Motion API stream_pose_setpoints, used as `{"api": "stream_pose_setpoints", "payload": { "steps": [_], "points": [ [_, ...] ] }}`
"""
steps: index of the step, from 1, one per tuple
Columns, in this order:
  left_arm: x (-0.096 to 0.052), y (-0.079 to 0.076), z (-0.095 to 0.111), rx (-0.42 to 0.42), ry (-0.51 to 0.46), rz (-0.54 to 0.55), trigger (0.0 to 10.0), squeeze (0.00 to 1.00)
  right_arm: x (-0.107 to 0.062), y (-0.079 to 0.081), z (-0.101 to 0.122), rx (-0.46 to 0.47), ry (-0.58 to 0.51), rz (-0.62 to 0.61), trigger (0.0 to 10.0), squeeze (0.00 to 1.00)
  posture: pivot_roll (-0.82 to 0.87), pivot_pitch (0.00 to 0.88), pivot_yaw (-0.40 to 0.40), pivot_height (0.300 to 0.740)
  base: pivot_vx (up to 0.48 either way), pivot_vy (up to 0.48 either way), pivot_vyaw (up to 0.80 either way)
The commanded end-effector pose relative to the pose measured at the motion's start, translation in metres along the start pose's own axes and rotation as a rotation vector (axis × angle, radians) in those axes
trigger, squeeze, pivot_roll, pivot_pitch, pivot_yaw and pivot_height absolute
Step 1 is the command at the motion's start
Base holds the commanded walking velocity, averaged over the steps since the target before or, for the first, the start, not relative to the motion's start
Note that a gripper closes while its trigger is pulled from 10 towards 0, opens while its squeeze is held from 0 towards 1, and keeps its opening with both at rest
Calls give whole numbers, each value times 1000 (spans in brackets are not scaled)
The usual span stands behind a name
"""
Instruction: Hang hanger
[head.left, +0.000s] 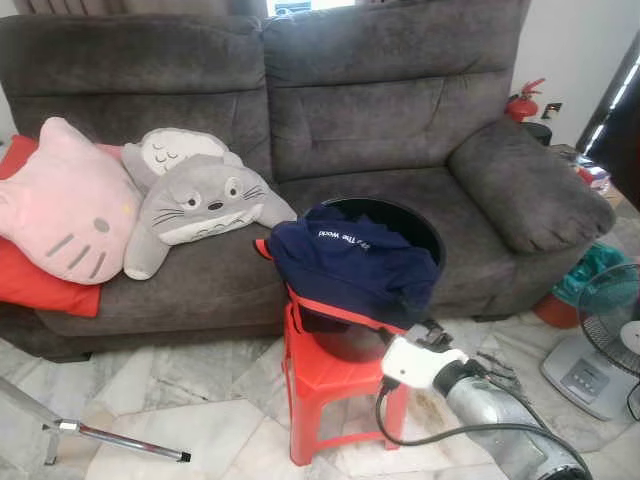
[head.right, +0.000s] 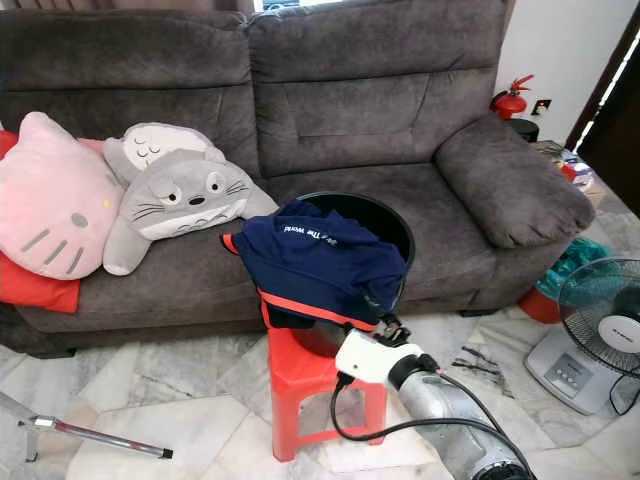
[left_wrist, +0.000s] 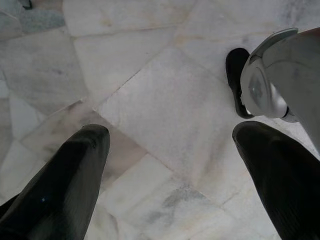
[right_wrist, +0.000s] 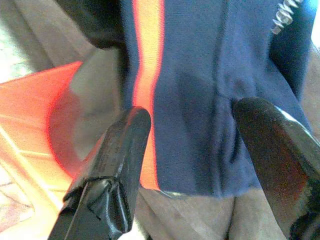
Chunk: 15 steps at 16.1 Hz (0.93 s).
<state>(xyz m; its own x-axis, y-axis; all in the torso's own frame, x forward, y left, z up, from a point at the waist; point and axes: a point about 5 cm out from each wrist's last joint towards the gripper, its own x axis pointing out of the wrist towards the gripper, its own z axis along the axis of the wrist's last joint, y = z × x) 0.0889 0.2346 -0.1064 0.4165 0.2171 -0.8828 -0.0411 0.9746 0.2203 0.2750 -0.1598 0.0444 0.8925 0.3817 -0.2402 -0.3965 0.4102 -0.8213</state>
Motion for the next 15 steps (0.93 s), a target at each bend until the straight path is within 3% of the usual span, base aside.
{"api": "stream_pose_setpoints", "payload": {
  "steps": [1, 3, 6, 11, 15],
  "points": [
    [0, -2, -2, 8, 7, -5, 10000, 0, 1, 9, 5, -16, -38, 65, 10000, 0, -166, 0, 25, 740, 0, 0, 0],
    [0, -3, -2, 13, 6, -9, 10000, 0, 1, 19, 11, -38, -85, 135, 10000, 0, -169, 0, 25, 740, 0, 0, 0],
    [0, -3, -1, 14, 0, -9, 10000, 0, 7, 24, 7, -51, -58, 141, 10000, 0, -163, 0, 24, 740, 0, 0, 0],
    [0, -3, 0, -7, -6, -1, 10000, 0, 20, 20, 4, -73, -19, 55, 10000, 0, -156, 0, 17, 740, 0, 0, 0],
    [-1, -5, -3, -13, -5, -8, 10000, 0, 20, 31, 0, -67, 1, 52, 10000, 0, -154, 0, 13, 740, 0, 0, 0]
  ]
}}
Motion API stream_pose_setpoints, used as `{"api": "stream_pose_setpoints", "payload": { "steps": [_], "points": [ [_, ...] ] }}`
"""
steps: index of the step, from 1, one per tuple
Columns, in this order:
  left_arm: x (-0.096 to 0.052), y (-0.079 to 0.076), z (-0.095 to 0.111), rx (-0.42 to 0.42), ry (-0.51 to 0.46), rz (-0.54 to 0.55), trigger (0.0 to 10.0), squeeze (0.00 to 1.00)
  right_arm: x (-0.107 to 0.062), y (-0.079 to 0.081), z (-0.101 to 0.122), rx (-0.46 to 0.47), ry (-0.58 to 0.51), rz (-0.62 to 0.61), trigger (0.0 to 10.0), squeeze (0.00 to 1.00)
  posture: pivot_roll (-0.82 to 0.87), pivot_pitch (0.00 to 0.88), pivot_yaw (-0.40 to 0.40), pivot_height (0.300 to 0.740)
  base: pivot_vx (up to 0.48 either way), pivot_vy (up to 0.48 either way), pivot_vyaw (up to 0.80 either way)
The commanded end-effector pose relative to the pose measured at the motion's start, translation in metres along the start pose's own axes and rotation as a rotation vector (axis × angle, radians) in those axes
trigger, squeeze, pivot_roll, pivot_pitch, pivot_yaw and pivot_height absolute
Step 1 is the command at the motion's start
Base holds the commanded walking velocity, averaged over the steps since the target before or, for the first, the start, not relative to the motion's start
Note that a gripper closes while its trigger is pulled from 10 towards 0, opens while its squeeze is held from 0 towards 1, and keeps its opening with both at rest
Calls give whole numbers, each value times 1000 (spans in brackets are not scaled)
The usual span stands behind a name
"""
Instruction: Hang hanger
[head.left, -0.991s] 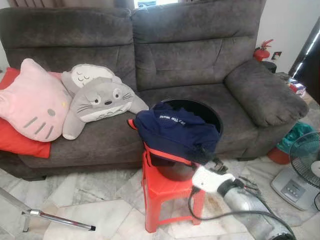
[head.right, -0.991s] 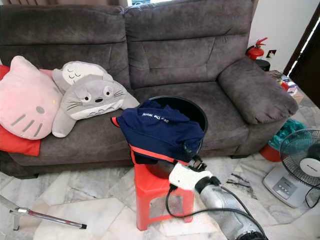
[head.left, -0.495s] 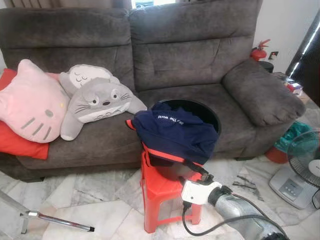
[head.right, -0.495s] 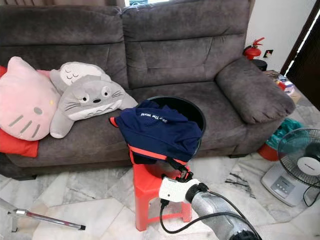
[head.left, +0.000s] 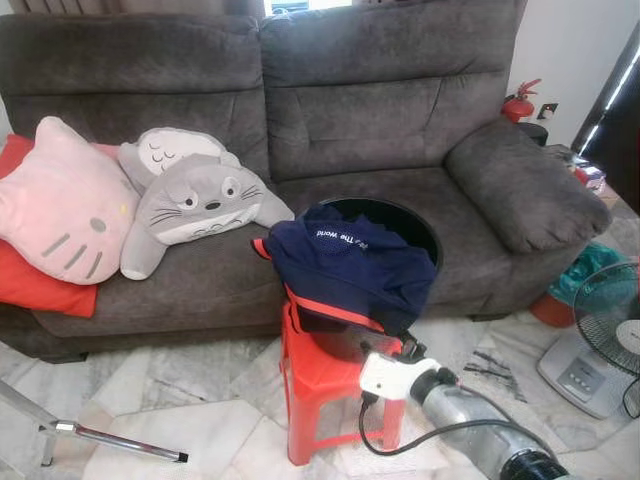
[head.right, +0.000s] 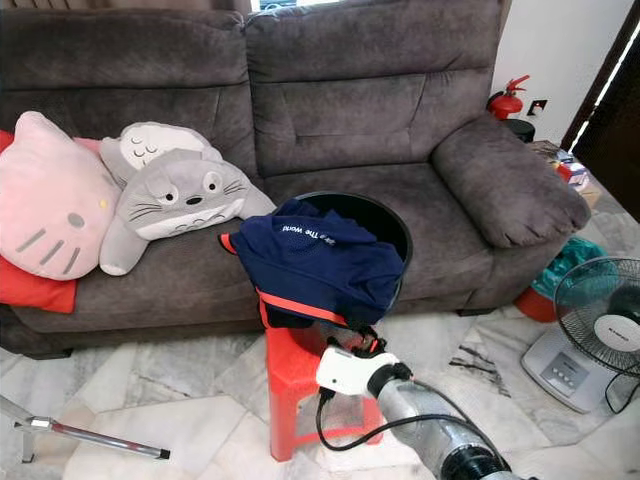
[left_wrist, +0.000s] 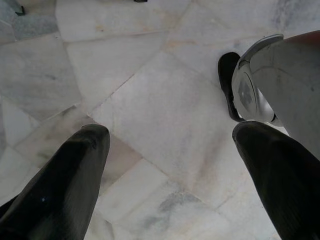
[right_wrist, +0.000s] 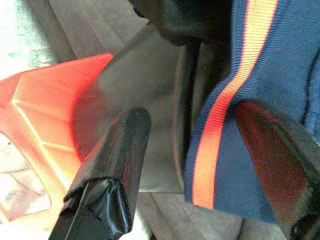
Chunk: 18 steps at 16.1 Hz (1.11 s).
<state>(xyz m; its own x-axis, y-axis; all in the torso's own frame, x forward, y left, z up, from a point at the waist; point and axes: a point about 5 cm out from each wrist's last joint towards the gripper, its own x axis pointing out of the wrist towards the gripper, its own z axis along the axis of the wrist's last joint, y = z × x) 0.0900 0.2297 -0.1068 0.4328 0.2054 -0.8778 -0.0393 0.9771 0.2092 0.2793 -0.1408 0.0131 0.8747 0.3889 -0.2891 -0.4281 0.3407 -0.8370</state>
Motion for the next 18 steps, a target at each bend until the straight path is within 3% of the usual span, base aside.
{"api": "stream_pose_setpoints", "payload": {
  "steps": [1, 6, 8, 9, 18],
  "points": [
    [-1, -1, -4, -11, 12, 2, 10000, 0, 1, 0, 0, 7, 2, -17, 10000, 0, -152, 0, 12, 740, 0, 0, 0],
    [-1, 0, -5, -11, 10, 2, 10000, 0, 1, 1, -3, 0, 16, -32, 10000, 0, -154, 0, 12, 740, 0, 0, 0],
    [-7, 14, -23, -22, 38, 20, 10000, 0, 0, -13, -6, -46, 3, -178, 10000, 0, -151, 0, 10, 740, 0, 0, 0],
    [-7, 15, -24, -22, 39, 21, 10000, 0, 0, -14, -6, -44, -3, -190, 10000, 0, -151, 0, 10, 740, 0, 0, 0],
    [-9, 12, -31, -27, 53, 18, 10000, 0, -1, -13, -2, -32, -62, -212, 10000, 0, -150, 0, 4, 740, 0, 0, 0]
  ]
}}
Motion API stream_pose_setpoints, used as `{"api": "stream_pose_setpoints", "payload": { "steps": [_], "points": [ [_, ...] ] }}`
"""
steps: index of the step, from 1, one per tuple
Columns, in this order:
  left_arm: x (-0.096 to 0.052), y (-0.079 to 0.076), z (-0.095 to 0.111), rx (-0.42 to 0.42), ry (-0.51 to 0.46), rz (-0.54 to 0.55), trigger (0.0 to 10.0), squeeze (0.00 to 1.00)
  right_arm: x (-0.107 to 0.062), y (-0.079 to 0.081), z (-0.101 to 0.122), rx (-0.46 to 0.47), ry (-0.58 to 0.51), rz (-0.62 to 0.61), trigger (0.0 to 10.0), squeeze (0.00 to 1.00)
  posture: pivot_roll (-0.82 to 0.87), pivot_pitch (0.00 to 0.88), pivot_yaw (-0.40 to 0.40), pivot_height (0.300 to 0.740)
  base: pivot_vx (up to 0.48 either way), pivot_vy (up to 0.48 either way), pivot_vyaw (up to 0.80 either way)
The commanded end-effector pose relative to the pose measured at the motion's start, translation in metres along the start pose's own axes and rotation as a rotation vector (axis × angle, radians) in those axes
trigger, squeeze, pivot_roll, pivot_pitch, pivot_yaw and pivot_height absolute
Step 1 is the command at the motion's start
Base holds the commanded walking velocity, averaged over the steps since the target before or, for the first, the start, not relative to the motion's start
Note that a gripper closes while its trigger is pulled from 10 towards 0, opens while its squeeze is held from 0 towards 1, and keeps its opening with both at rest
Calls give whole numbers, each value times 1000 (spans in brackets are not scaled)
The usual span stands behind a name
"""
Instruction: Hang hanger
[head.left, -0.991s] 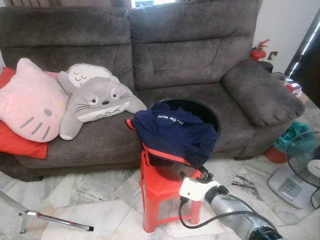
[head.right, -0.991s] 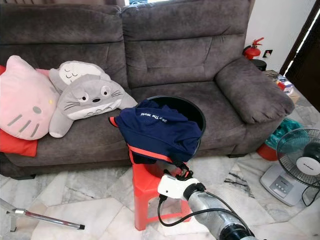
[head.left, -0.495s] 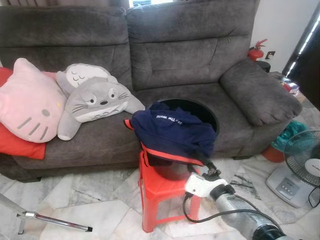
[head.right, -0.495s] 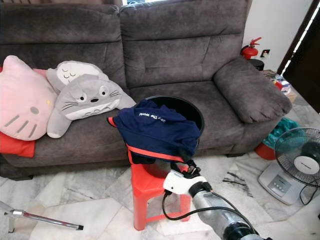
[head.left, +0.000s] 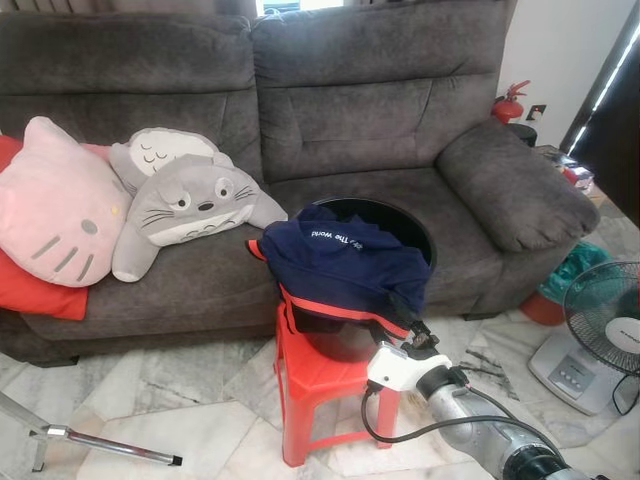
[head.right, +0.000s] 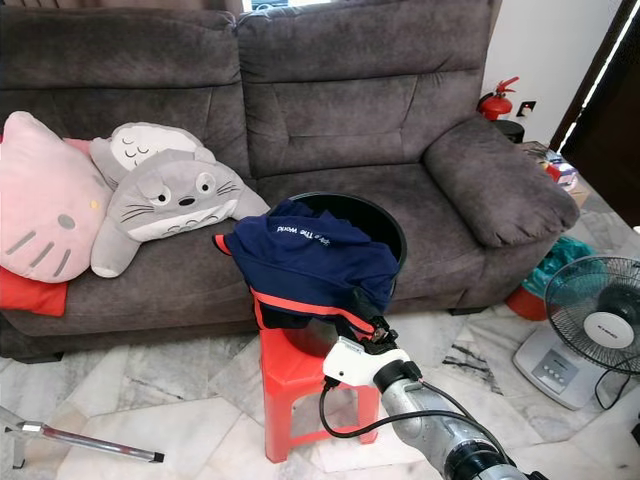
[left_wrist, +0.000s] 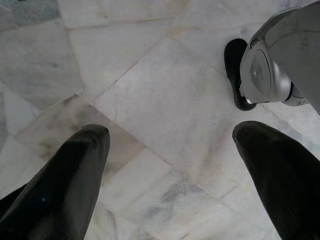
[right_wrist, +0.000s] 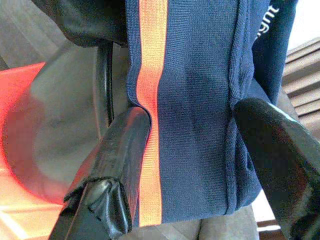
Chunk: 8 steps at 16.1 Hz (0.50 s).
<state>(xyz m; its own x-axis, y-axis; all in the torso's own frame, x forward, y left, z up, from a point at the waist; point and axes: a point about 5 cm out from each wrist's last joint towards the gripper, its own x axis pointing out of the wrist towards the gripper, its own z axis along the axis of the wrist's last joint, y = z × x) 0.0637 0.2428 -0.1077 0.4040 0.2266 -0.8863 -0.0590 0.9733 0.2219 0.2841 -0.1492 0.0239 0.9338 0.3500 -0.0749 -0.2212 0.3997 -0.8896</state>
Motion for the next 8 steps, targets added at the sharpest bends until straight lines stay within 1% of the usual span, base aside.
{"api": "stream_pose_setpoints", "payload": {
  "steps": [1, 2, 3, 8],
  "points": [
    [-1, -2, -6, -13, 24, -3, 10000, 0, 0, 6, 1, 9, -5, 55, 10000, 0, -152, 0, 4, 740, 0, 0, 0],
    [-1, -2, -7, -13, 26, -3, 10000, 0, -2, 12, 1, 21, 1, 105, 10000, 0, -152, 0, 4, 740, 0, 0, 0],
    [-2, -2, -7, -13, 26, -4, 10000, 0, -3, 14, 1, 32, 5, 127, 10000, 0, -152, 0, 4, 740, 0, 0, 0],
    [-2, -7, -7, -13, 27, -8, 10000, 0, -2, 16, 1, 45, -1, 159, 10000, 0, -154, 0, 4, 740, 0, 0, 0]
  ]
}}
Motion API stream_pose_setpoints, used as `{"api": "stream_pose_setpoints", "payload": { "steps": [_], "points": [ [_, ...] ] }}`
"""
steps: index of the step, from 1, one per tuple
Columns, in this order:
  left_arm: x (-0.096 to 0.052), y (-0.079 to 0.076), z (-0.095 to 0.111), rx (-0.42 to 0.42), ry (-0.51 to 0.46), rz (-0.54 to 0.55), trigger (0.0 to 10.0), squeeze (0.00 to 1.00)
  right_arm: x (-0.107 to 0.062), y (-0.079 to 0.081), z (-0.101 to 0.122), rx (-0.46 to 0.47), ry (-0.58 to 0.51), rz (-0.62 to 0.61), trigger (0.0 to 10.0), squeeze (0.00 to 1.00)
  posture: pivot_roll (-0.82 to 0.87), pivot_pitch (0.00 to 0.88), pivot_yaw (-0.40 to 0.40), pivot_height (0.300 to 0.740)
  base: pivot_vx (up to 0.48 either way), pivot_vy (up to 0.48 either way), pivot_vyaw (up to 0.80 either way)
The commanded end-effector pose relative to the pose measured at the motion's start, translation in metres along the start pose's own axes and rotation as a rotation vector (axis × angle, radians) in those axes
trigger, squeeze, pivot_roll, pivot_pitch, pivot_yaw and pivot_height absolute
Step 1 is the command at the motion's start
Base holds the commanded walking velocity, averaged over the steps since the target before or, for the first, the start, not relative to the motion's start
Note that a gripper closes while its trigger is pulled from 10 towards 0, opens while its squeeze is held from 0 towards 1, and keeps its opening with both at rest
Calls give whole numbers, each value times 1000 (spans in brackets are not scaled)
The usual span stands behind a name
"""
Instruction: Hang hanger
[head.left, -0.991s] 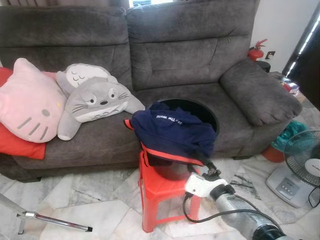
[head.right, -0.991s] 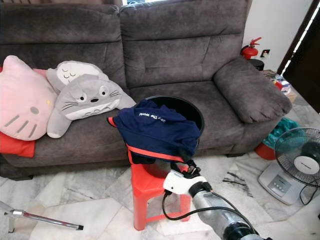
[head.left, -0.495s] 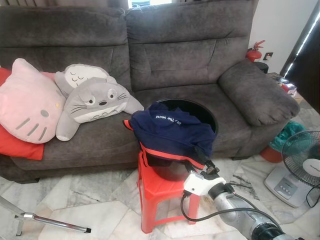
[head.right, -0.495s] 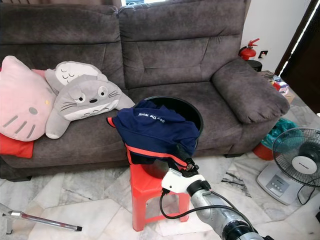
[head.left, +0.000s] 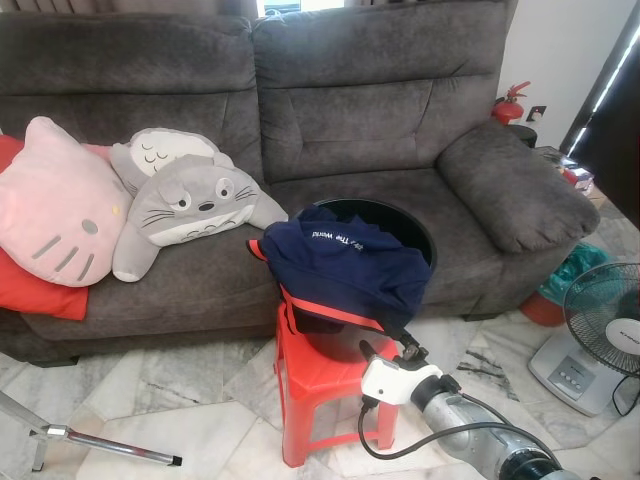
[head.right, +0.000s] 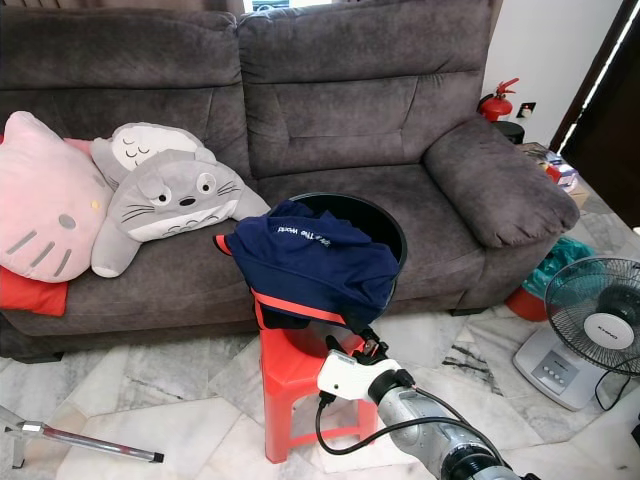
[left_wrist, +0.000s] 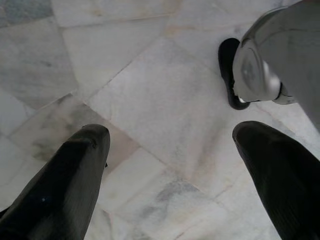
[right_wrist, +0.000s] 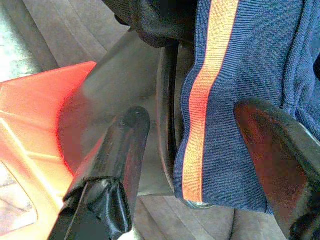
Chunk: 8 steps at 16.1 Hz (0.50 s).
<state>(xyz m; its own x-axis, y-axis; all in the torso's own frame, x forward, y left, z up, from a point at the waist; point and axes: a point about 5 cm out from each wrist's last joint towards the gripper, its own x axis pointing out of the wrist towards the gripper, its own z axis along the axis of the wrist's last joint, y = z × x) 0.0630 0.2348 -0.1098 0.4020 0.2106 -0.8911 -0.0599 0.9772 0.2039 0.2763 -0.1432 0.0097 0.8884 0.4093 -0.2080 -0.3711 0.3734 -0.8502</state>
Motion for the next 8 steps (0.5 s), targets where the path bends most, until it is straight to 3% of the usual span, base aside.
{"api": "stream_pose_setpoints", "payload": {
  "steps": [1, 2, 4, 8],
  "points": [
    [-1, 1, -6, -5, 24, 9, 10000, 0, 1, -1, 0, 8, -1, 8, 10000, 0, -154, 0, 4, 740, 0, 0, 0],
    [-1, -8, -5, -3, 22, 0, 10000, 0, 7, -9, 2, -24, -21, -12, 10000, 0, -154, 0, 4, 740, 0, 0, 0],
    [-1, -8, -6, -4, 24, 1, 10000, 0, 9, -9, 6, -17, -42, 3, 10000, 0, -151, 0, 3, 740, 0, 0, 0],
    [-4, 7, -14, -4, 37, 17, 10000, 0, 10, -2, 16, -30, -130, 63, 10000, 0, -149, 0, 4, 740, 0, 0, 0]
  ]
}}
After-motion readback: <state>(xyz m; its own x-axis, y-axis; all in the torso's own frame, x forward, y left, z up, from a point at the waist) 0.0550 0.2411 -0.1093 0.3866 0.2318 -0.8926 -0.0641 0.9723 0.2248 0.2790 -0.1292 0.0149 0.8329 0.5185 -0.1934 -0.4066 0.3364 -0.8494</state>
